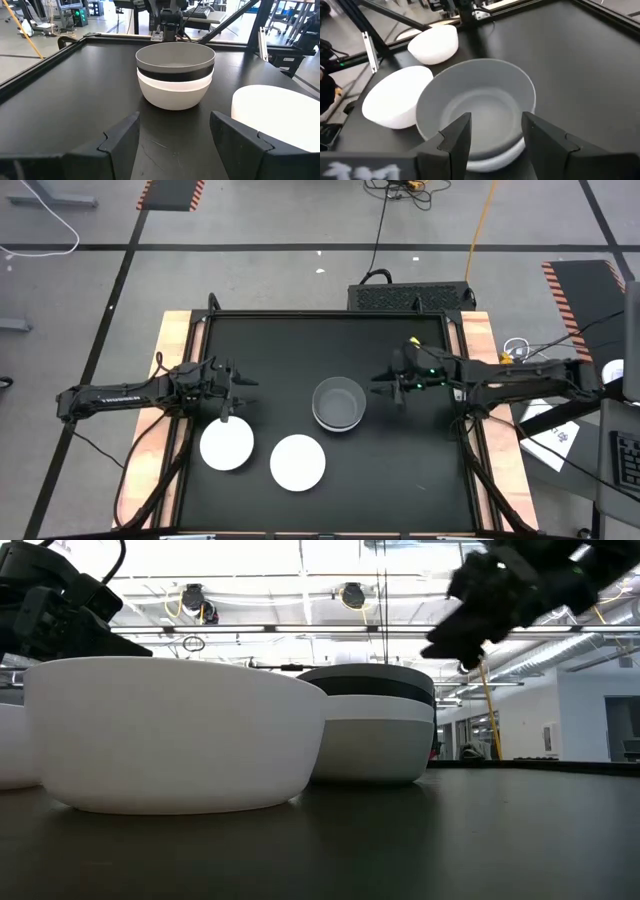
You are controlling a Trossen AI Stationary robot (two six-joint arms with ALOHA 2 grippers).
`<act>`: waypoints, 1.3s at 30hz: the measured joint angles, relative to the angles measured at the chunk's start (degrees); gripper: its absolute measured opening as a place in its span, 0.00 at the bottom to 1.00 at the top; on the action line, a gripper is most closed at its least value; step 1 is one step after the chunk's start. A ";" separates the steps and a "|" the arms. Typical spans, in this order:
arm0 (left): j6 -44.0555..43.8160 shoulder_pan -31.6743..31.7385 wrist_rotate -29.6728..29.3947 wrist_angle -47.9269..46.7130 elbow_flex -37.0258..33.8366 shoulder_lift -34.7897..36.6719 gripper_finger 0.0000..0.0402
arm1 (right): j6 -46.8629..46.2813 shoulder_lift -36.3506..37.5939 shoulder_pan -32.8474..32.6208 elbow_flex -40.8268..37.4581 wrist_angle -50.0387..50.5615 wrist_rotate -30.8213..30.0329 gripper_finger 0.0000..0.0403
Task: Nest bowls inside each other
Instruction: Stack the left white bowl on the dark gray bowl
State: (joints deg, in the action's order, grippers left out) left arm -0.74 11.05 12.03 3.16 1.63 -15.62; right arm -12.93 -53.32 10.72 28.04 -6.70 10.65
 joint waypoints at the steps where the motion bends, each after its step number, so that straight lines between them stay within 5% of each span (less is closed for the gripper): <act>1: -0.29 0.00 0.00 0.00 0.00 0.00 0.61 | -0.57 1.37 -0.02 -1.80 -1.11 -0.04 0.41; 14: -0.80 0.00 -1.57 3.18 0.02 0.00 0.61 | -4.59 14.93 -0.17 -18.76 -18.46 -0.12 0.41; 24: -2.24 0.00 -1.60 3.54 0.02 0.00 0.61 | -1.28 20.72 -1.79 -26.91 -22.67 -4.86 0.41; 39: -2.18 0.00 -1.60 3.58 0.00 0.00 0.61 | 4.31 22.54 -1.85 -27.07 -21.21 -4.67 0.36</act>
State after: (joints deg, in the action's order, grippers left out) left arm -2.92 11.05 10.44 6.74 1.63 -15.62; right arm -8.61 -30.79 8.86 0.97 -27.91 5.98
